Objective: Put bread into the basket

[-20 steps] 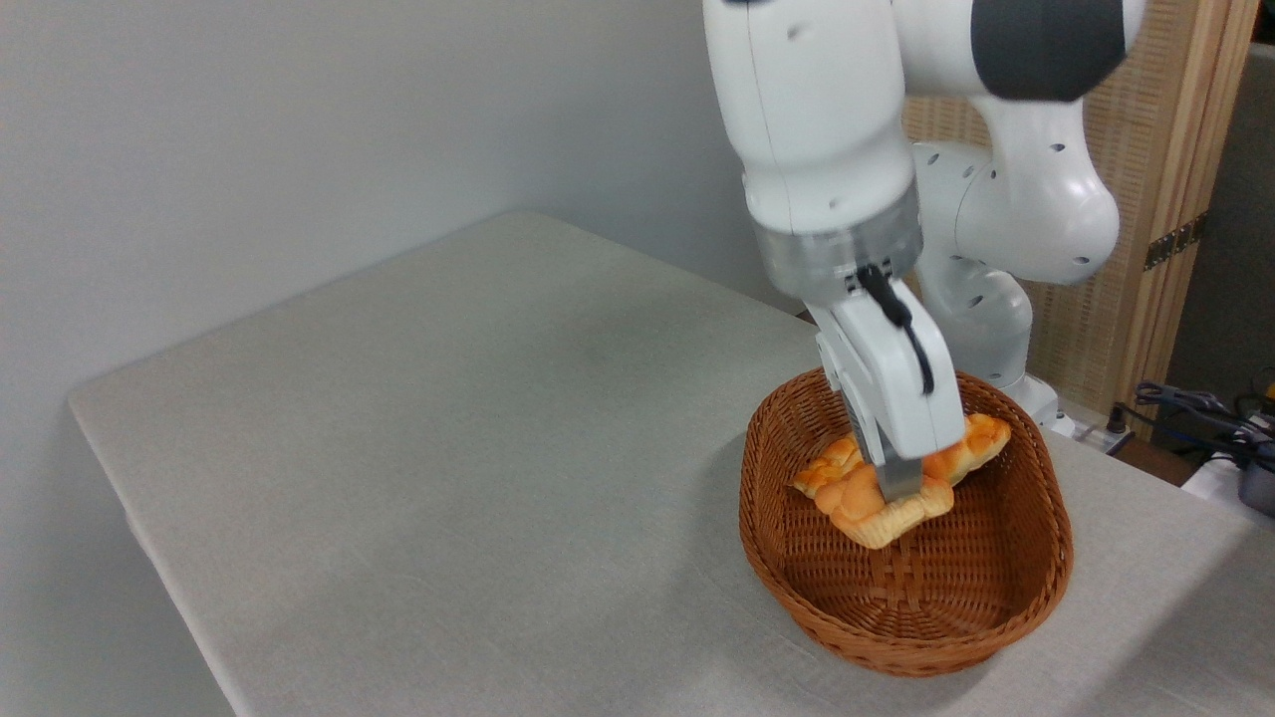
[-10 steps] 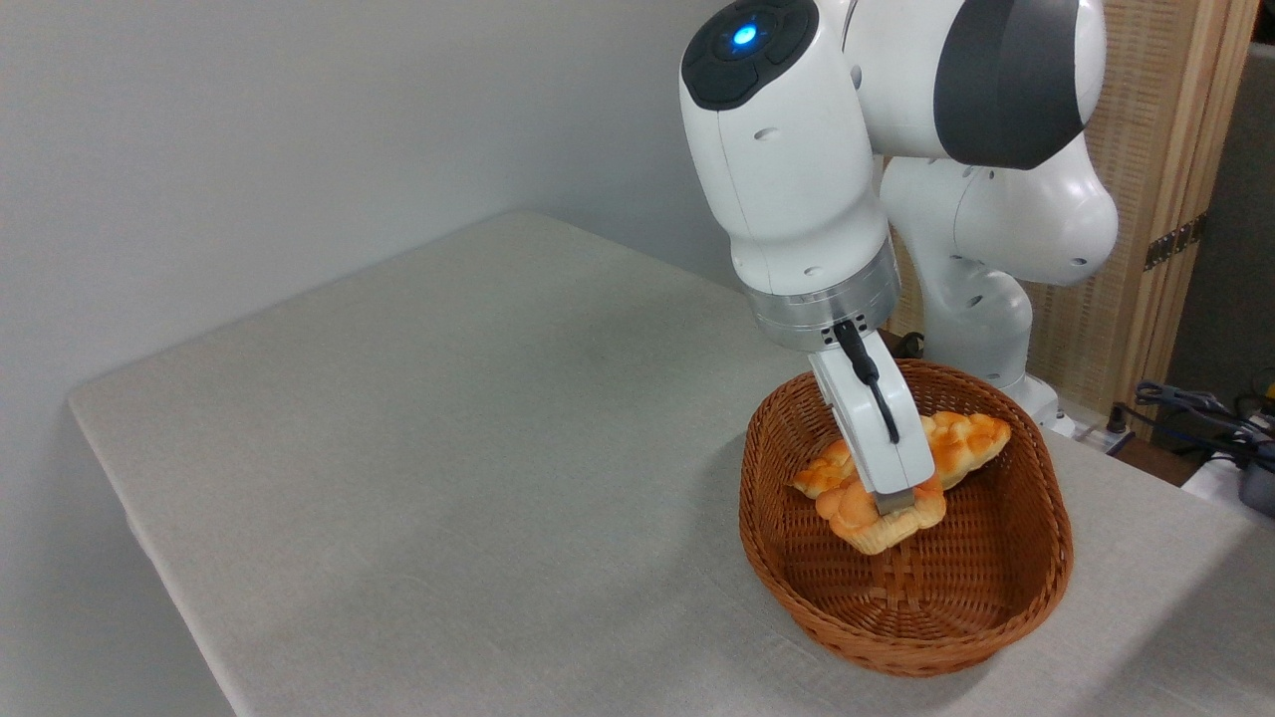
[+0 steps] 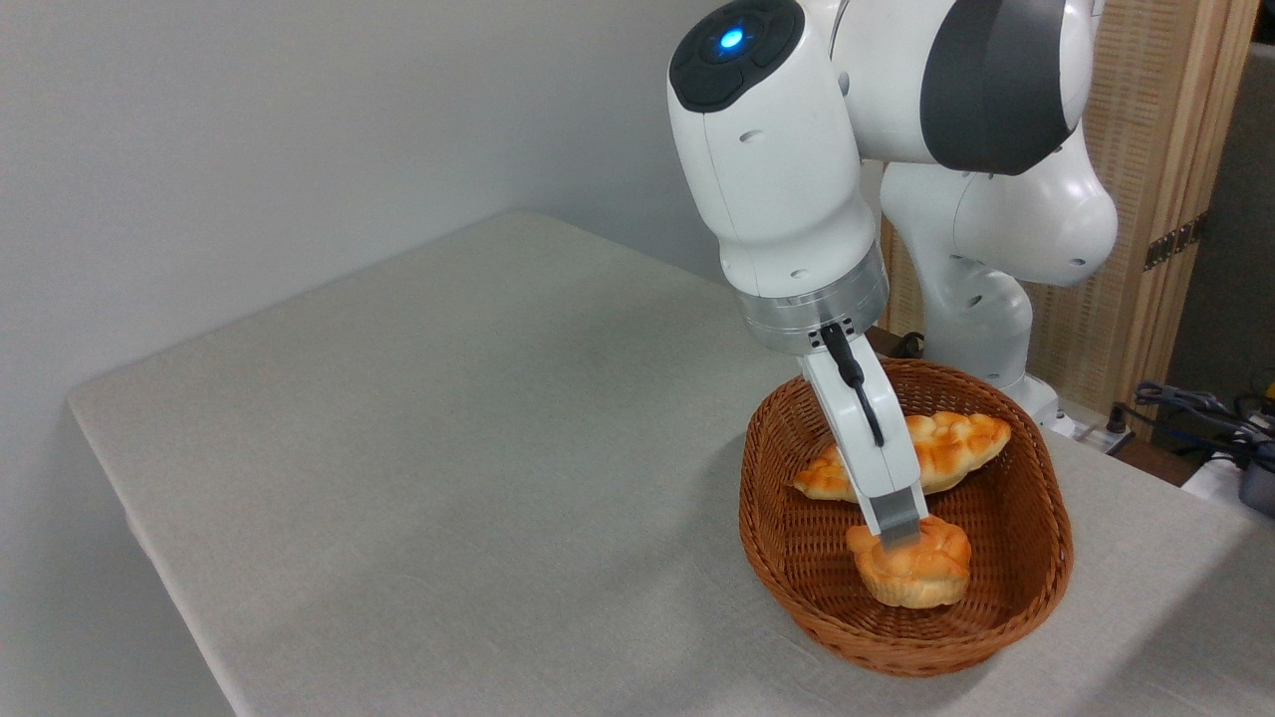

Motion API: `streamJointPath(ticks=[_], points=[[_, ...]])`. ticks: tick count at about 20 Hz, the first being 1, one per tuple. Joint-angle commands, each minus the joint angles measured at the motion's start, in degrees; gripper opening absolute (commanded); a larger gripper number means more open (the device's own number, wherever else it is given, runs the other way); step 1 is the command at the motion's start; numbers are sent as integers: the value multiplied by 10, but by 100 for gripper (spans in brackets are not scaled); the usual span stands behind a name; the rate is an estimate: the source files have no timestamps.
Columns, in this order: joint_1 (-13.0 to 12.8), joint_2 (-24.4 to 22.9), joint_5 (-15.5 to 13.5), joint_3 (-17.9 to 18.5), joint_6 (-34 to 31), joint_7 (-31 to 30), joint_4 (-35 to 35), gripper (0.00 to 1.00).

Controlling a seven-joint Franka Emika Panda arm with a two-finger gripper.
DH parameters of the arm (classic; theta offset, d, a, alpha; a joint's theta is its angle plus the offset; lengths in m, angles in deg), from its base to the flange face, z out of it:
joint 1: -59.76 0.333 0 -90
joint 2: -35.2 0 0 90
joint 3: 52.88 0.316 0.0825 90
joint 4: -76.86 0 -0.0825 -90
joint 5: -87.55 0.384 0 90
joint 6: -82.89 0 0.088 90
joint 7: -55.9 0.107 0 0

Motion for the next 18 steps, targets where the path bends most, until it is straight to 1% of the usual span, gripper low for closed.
streamJointPath(ticks=[1, 3, 4, 5, 7, 9, 11, 13, 14, 15, 18], points=[[0, 0, -19, -14, 6, -24, 39, 100], [21, 1, -56, -47, 6, -93, 71, 100], [31, 3, -75, -72, 6, -140, 86, 100], [43, 7, -83, -97, 6, -191, 106, 100], [51, 23, -83, -139, 6, -294, 152, 100], [51, 44, -83, -163, 6, -375, 204, 100], [51, 56, -88, -175, 6, -426, 246, 100], [51, 59, -107, -188, 6, -475, 255, 100], [51, 64, -108, -197, 6, -492, 255, 100], [51, 66, -106, -208, 6, -499, 255, 100], [51, 73, -106, -211, 6, -501, 254, 100]])
